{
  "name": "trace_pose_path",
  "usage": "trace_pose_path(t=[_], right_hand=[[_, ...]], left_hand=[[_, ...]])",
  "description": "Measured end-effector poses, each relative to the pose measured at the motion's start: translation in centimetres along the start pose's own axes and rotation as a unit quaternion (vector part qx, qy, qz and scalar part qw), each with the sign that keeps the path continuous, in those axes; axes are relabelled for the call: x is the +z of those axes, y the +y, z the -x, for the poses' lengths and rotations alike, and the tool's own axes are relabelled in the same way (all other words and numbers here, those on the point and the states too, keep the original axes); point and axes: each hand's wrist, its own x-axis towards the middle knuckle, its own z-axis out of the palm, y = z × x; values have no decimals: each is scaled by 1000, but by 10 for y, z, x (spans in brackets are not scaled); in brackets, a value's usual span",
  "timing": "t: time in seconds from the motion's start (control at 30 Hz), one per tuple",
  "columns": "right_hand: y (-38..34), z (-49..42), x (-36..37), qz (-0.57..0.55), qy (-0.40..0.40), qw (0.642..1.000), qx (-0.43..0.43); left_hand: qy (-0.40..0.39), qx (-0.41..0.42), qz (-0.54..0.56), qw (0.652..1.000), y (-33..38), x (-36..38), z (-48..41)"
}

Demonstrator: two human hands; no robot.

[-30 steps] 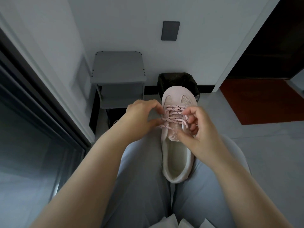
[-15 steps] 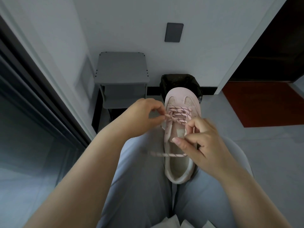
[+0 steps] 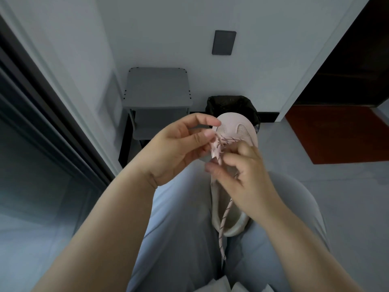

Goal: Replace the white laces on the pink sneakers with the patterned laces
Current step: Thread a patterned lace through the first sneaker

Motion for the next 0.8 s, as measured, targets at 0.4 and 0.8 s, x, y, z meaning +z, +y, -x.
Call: trace_pose_path(t=[0.4, 0.8], right_hand=[[18, 4, -29, -78, -44, 995, 31], [11, 2, -15, -22, 39, 998, -42]], left_hand=[[173, 61, -524, 832, -18, -23, 1], [45, 88, -468, 878, -21, 7, 10]])
